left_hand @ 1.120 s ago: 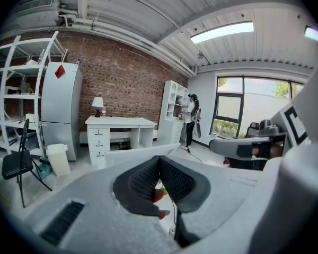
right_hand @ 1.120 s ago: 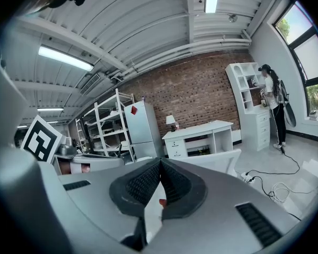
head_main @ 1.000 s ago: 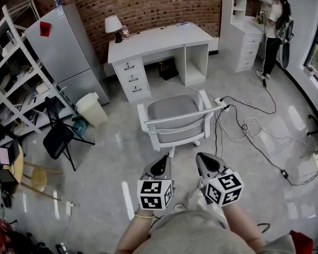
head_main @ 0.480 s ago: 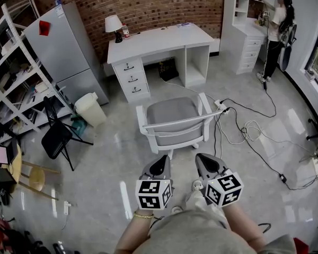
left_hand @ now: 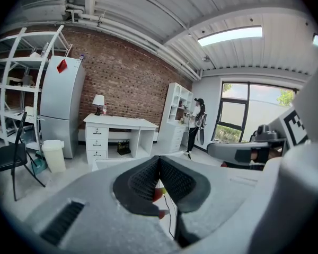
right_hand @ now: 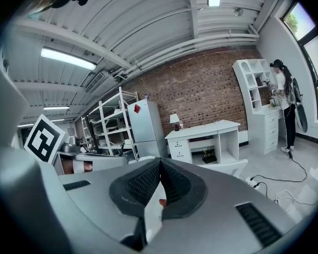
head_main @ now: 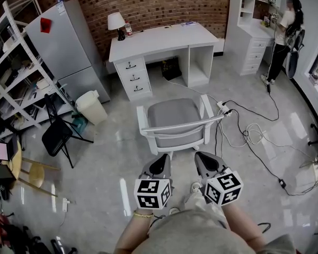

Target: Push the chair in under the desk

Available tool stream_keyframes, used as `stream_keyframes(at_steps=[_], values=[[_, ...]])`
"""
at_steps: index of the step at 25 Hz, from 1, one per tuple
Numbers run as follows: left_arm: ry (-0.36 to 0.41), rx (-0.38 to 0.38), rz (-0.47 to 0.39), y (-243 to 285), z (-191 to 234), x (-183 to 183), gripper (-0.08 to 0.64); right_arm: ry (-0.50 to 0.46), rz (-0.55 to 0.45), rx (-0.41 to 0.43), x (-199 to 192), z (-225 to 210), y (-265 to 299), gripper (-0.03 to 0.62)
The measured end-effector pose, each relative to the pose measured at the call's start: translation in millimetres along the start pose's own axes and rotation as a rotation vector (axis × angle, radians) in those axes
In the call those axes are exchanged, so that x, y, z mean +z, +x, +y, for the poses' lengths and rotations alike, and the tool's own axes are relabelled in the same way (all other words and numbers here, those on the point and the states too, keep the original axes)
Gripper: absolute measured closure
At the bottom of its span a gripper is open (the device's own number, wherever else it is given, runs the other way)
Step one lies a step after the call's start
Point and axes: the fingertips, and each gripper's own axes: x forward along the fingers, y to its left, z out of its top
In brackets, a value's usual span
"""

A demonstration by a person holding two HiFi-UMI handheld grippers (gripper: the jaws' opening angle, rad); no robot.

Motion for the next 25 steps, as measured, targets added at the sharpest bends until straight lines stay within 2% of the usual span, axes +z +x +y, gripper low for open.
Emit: stream_keyframes(at_steps=[25], values=[[-0.015,0.072,0.017,62,3,15,0.551,-0.016,0.02,0.066,21,-51,44,0.586]])
